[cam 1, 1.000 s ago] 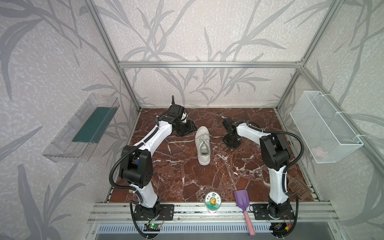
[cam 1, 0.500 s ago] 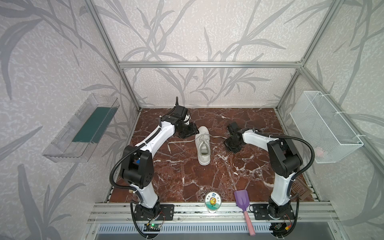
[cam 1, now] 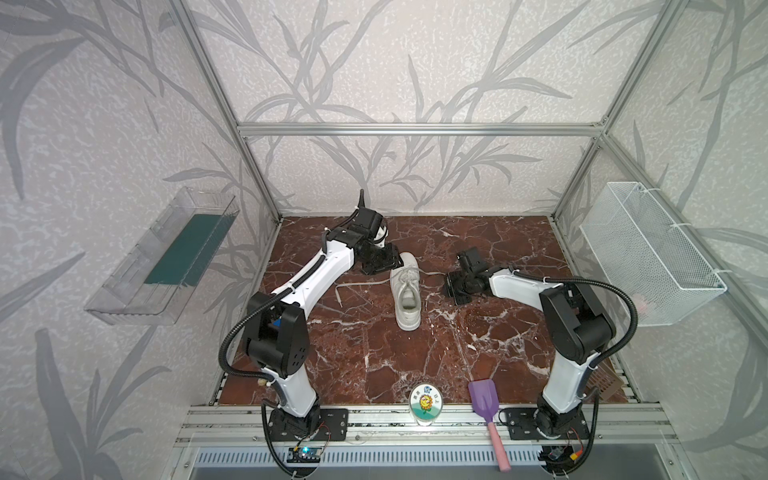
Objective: Tie the shoes
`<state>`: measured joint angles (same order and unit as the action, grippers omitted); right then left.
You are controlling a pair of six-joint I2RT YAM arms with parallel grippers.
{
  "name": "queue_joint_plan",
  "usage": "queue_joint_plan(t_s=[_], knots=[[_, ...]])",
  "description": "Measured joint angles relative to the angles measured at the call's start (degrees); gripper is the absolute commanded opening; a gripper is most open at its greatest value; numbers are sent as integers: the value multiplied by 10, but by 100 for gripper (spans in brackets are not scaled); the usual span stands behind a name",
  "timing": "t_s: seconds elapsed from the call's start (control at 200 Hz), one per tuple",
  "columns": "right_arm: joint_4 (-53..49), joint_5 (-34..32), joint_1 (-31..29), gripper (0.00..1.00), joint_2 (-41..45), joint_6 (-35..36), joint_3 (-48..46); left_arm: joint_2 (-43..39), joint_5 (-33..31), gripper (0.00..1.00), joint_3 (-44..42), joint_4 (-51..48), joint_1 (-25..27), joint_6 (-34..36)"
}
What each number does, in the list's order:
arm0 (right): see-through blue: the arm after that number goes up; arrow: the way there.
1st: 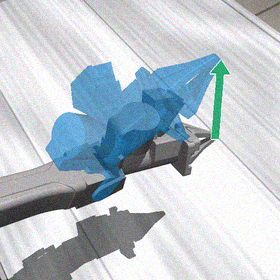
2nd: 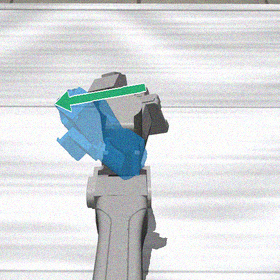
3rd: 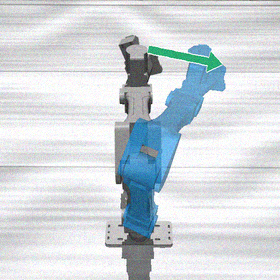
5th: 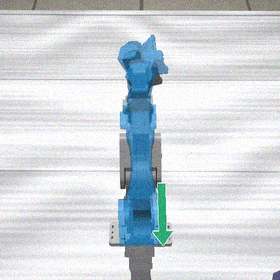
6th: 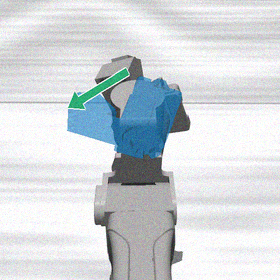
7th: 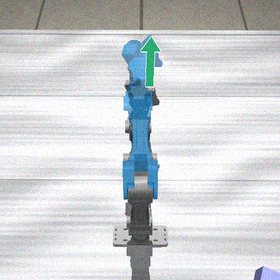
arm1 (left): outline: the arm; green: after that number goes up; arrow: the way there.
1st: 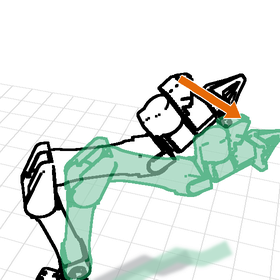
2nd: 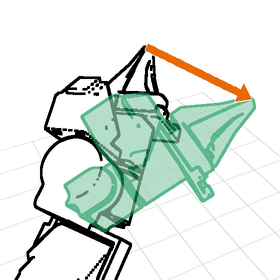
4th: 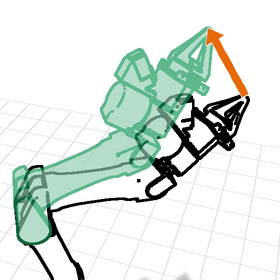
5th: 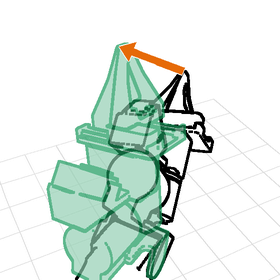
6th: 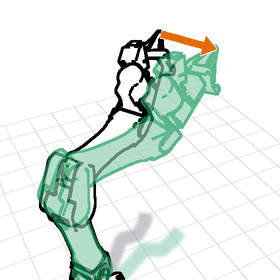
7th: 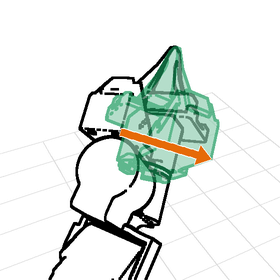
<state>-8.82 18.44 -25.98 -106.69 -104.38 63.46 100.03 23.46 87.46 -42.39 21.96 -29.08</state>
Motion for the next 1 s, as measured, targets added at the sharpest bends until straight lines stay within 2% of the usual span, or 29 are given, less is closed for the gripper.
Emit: queue_joint_plan(t_s=[0.235,1.0], knots=[[28,7,-12,0,0,-43,5,5,0,54,3,-1,6,0],[95,23,-29,0,0,-107,21,16,2,50,3,4,15,0]])
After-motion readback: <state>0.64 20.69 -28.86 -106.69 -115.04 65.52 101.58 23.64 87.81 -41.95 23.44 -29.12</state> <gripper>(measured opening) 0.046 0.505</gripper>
